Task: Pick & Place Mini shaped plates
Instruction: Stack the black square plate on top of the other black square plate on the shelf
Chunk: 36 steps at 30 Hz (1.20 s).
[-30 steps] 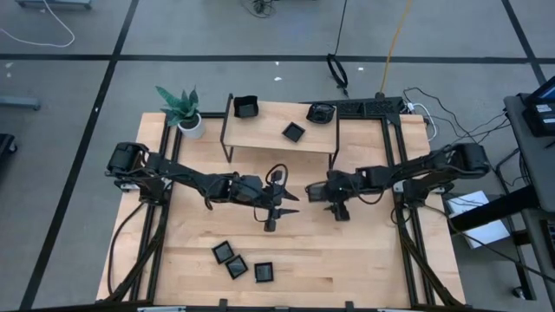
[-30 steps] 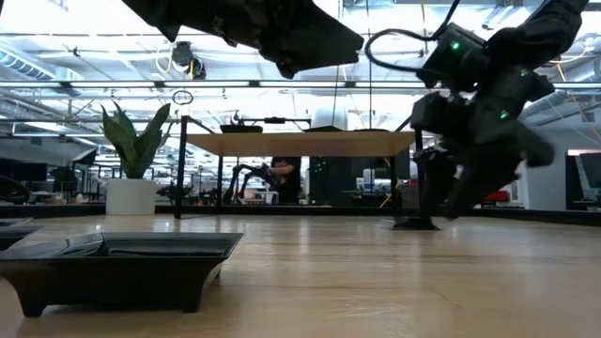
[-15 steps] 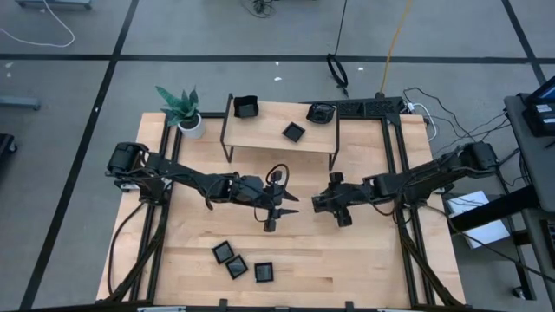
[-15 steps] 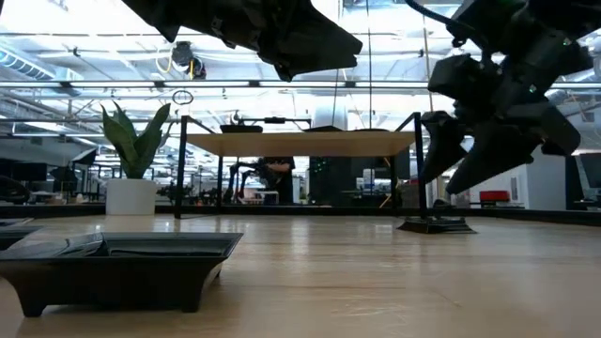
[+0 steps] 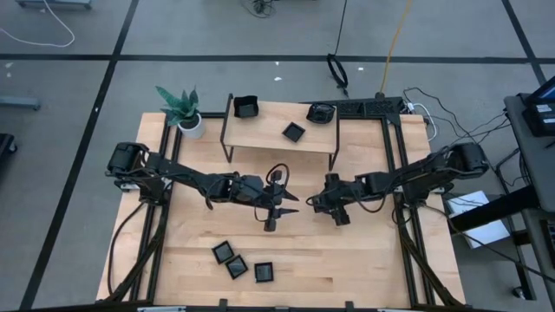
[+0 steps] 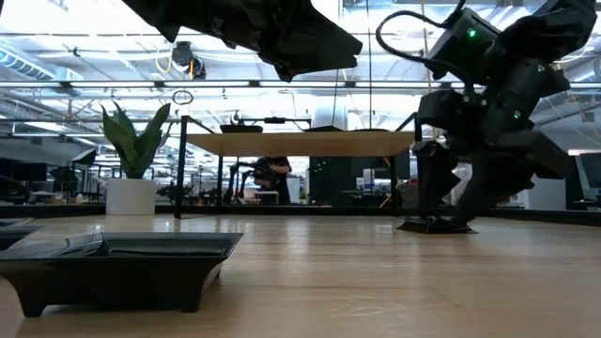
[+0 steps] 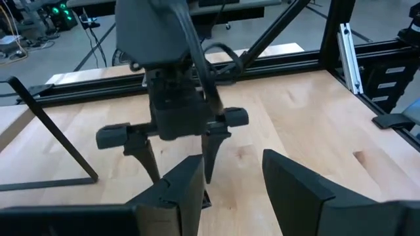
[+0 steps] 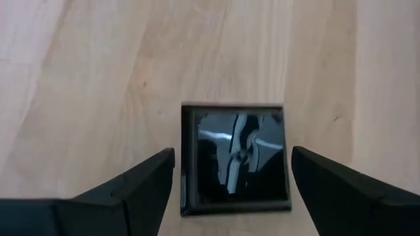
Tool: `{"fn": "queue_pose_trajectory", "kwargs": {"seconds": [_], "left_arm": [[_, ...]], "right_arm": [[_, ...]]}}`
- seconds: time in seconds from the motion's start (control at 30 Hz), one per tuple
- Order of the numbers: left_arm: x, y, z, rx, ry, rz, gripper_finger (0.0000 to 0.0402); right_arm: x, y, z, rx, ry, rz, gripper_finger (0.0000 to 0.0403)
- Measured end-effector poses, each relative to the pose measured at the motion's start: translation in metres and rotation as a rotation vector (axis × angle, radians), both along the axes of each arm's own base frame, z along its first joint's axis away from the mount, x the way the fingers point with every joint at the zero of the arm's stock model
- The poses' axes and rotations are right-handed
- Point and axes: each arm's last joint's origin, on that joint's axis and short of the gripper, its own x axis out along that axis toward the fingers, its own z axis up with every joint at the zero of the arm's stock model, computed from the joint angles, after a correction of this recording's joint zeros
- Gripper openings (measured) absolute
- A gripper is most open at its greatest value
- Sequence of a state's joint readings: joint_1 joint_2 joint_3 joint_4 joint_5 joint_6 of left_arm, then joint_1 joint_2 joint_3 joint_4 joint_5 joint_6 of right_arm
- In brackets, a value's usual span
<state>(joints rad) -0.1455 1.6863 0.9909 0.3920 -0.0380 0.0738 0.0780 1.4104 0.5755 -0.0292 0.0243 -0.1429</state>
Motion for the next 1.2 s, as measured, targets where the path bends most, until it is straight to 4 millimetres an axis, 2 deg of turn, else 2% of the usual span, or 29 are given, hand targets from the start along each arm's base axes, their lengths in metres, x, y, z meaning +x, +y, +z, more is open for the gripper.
{"fn": "queue_pose_trajectory", "kwargs": {"seconds": [0.23, 0.47, 0.73, 0.9, 1.2], "left_arm": [[0.000, 0.000, 0.000, -0.001, 0.001, 0.000, 0.0161], [0.000, 0.000, 0.000, -0.004, 0.004, 0.001, 0.0161], [0.000, 0.000, 0.000, -0.003, 0.004, 0.001, 0.0161], [0.000, 0.000, 0.000, -0.003, 0.003, 0.001, 0.0161], [0.000, 0.000, 0.000, -0.001, 0.000, 0.000, 0.0161]], "right_arm": [[0.002, -0.003, -0.010, 0.008, 0.041, -0.013, 0.0291], [0.003, -0.006, -0.010, 0.071, 0.049, -0.013, 0.0286], [0.002, -0.005, -0.010, 0.073, 0.047, -0.011, 0.0251], [-0.001, -0.005, -0.003, 0.078, 0.028, -0.007, 0.0239], [-0.009, -0.005, 0.031, 0.086, -0.123, 0.000, 0.0238]]}}
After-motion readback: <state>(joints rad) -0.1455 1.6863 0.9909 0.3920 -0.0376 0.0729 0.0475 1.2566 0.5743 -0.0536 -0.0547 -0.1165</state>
